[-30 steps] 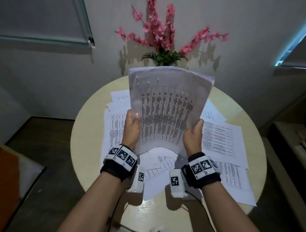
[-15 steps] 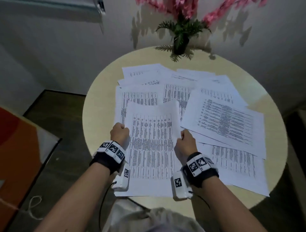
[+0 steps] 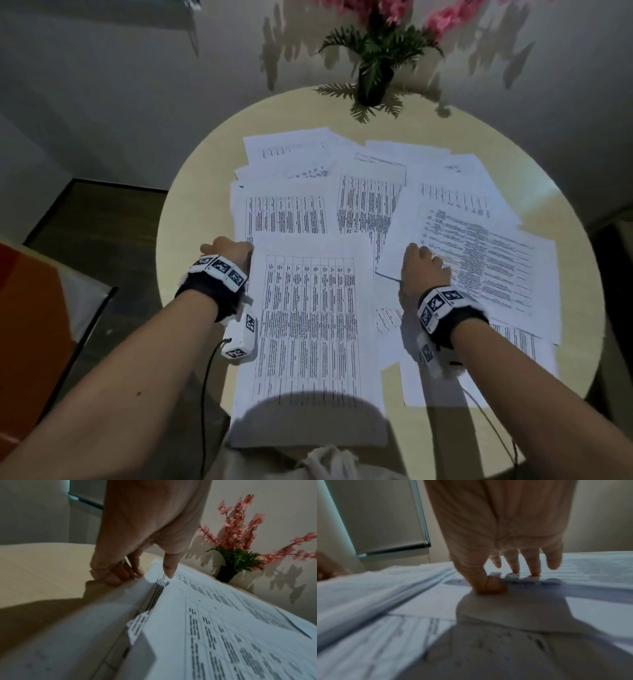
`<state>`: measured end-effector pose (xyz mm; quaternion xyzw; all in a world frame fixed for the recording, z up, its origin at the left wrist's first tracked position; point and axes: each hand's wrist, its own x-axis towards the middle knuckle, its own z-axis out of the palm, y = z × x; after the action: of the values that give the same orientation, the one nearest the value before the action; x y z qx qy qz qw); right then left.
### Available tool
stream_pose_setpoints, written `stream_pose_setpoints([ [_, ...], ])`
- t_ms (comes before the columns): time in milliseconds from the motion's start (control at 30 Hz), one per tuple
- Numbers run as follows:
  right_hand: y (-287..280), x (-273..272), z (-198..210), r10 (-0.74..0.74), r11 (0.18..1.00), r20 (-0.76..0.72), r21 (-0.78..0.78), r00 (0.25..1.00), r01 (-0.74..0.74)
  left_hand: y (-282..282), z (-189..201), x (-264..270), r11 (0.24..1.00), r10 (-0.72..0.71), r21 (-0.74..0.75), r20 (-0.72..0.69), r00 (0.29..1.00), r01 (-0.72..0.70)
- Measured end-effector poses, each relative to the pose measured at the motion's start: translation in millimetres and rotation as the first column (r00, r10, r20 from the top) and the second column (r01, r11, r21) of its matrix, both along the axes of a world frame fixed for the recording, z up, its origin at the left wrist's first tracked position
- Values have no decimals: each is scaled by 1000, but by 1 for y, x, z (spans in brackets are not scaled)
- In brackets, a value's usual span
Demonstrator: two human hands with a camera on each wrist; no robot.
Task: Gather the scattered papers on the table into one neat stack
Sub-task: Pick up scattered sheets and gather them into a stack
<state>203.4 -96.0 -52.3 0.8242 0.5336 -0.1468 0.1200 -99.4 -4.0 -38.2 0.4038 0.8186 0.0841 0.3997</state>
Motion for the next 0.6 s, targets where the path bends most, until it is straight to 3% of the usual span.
stream_pose_setpoints([
  [100, 5, 15, 5, 43, 995, -37, 94, 998, -39, 10, -1, 12, 993, 3, 117, 217, 976, -29],
  [200, 10, 20, 14, 77, 957, -210, 290, 975, -13, 15, -4, 19, 957, 17, 275, 271, 962, -94],
  [267, 11, 2, 21, 220, 894, -322, 444, 921, -58, 20, -5, 22, 953, -27, 294, 313, 949, -70],
  [400, 7, -50, 18, 575, 779, -349, 508, 739, -366, 40, -6, 20, 992, -5, 117, 435, 901, -52],
  [467, 5, -62, 4, 719, 682, -293, 474, 630, -557, 55, -24, 8, 993, 78, 31, 562, 824, -114],
  [533, 2, -66, -9, 818, 574, -247, 403, 520, -712, 62, -34, 2, 998, 56, -12, 627, 777, -62],
  [566, 2, -66, -10, 830, 557, -229, 368, 508, -745, 59, -25, 6, 999, 41, -39, 614, 788, -22],
  [600, 2, -65, -9, 811, 584, -219, 355, 542, -730, 53, -17, 13, 998, 15, -56, 585, 811, 22],
])
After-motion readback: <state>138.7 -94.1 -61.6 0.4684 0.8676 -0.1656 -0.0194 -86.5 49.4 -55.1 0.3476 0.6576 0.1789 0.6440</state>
